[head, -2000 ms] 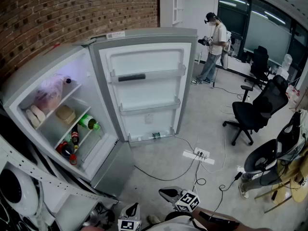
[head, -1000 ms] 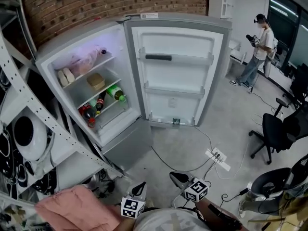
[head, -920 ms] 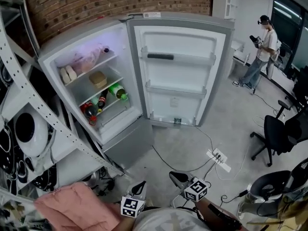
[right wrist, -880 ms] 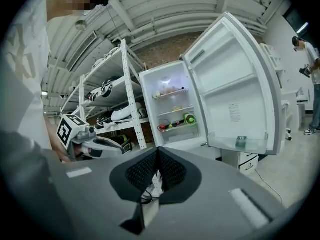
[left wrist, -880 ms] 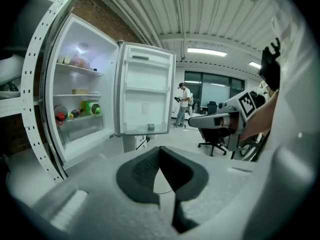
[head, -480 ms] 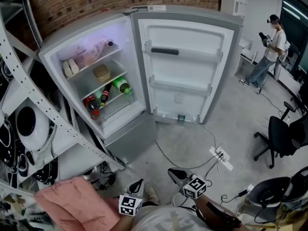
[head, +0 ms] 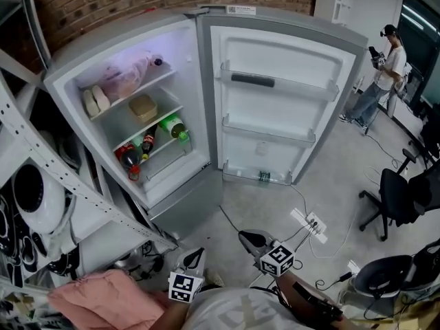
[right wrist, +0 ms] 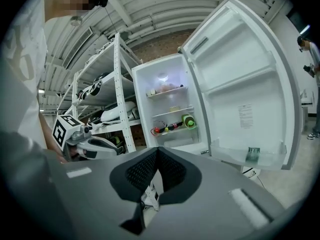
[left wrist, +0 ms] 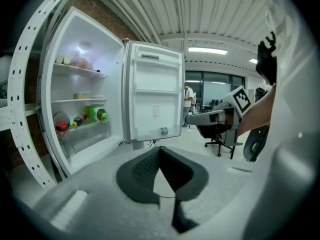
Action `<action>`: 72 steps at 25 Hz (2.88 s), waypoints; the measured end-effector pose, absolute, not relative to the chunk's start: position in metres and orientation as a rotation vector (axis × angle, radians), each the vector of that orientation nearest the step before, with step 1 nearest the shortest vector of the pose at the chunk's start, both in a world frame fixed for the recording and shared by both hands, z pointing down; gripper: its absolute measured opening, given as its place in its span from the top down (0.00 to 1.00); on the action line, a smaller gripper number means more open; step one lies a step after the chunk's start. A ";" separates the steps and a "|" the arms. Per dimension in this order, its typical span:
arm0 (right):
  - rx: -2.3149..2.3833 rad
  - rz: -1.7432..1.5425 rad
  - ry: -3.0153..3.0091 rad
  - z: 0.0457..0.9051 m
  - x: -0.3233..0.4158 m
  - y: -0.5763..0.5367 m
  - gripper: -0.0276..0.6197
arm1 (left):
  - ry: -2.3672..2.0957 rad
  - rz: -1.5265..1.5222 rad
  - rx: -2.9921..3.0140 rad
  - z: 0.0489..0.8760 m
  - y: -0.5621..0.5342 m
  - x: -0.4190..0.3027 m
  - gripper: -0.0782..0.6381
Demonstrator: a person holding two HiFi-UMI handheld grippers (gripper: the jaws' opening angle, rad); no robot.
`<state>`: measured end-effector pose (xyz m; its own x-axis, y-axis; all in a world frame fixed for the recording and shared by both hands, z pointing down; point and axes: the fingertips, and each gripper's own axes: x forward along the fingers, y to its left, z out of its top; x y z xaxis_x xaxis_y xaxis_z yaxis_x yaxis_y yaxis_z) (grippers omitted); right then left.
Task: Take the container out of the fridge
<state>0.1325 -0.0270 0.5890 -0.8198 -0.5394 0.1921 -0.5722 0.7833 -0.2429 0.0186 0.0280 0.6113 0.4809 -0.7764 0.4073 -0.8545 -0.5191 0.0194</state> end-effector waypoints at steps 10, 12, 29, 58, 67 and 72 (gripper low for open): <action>0.888 0.392 -2.846 0.579 0.059 -0.090 0.94 | -1.448 0.445 2.460 0.609 -0.026 -0.064 0.89; 0.863 0.386 -2.847 0.580 0.044 -0.098 0.95 | -1.465 0.435 2.453 0.608 -0.032 -0.077 0.89; 0.571 0.321 -2.901 0.572 -0.069 -0.183 0.95 | -1.653 0.381 2.332 0.605 -0.086 -0.152 0.89; 0.288 -0.263 -2.841 0.513 -0.197 -0.378 0.94 | -1.799 0.333 2.229 0.580 -0.190 -0.171 0.89; 0.374 -0.546 -2.695 0.485 -0.229 -0.430 0.94 | -1.824 0.317 2.209 0.580 -0.197 -0.176 0.89; 0.396 -0.748 -2.543 0.474 -0.250 -0.452 0.94 | -1.836 0.315 2.203 0.579 -0.202 -0.178 0.89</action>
<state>-0.2496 -0.4518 0.4742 -0.8542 -0.3899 0.3441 -0.1413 0.8109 0.5679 -0.1780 -0.2019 0.5791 0.1798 -0.9282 0.3259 -0.9837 -0.1705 0.0573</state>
